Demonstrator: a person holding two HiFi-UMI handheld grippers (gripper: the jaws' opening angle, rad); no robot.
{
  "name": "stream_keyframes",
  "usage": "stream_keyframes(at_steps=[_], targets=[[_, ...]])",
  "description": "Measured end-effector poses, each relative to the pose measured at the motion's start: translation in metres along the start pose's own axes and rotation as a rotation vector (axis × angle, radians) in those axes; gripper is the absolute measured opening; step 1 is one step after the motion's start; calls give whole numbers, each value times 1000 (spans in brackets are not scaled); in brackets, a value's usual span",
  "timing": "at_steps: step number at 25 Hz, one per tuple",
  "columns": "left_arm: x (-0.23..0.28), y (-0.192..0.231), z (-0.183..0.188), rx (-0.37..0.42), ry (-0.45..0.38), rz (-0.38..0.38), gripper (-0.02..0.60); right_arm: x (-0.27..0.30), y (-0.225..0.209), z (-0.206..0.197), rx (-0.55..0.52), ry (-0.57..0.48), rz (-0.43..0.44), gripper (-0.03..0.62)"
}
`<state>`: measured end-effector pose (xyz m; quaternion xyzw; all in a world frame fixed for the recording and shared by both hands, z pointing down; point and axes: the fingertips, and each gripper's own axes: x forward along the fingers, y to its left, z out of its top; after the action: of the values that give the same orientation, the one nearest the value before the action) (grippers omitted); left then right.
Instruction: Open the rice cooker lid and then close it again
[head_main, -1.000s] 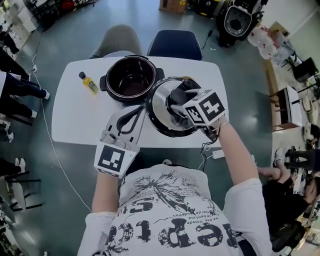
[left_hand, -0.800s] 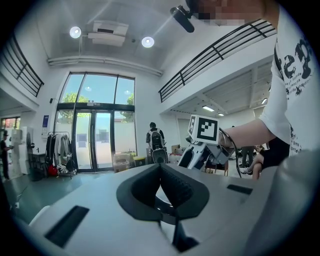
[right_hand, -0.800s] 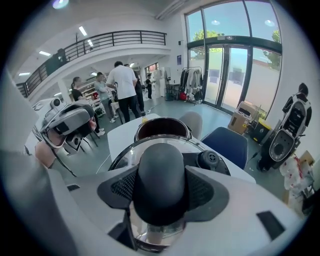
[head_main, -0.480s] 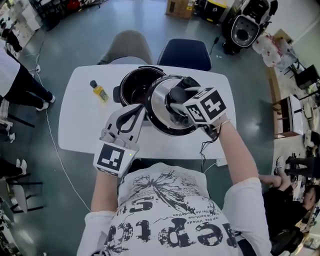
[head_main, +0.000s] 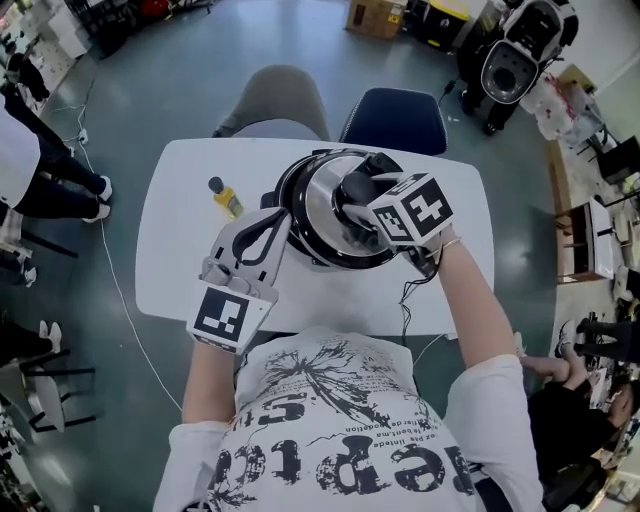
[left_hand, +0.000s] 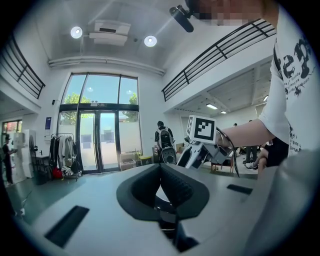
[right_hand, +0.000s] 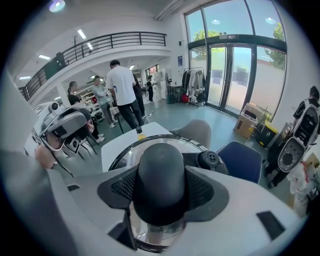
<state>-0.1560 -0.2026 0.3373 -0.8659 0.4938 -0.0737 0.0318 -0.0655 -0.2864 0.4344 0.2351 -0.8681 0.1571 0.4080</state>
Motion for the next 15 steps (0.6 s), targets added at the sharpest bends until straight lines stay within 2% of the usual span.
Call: stream_keyframes(at_steps=[3, 8, 15], targets=[[-3, 23, -4, -15, -26, 2, 14, 20, 4, 13, 13, 7, -5, 291], [-1, 51, -16, -23, -23, -6, 14, 46, 4, 26, 14, 27, -10, 291], [2, 63, -30, -25, 0, -34, 14, 69, 5, 25, 23, 53, -8, 291]])
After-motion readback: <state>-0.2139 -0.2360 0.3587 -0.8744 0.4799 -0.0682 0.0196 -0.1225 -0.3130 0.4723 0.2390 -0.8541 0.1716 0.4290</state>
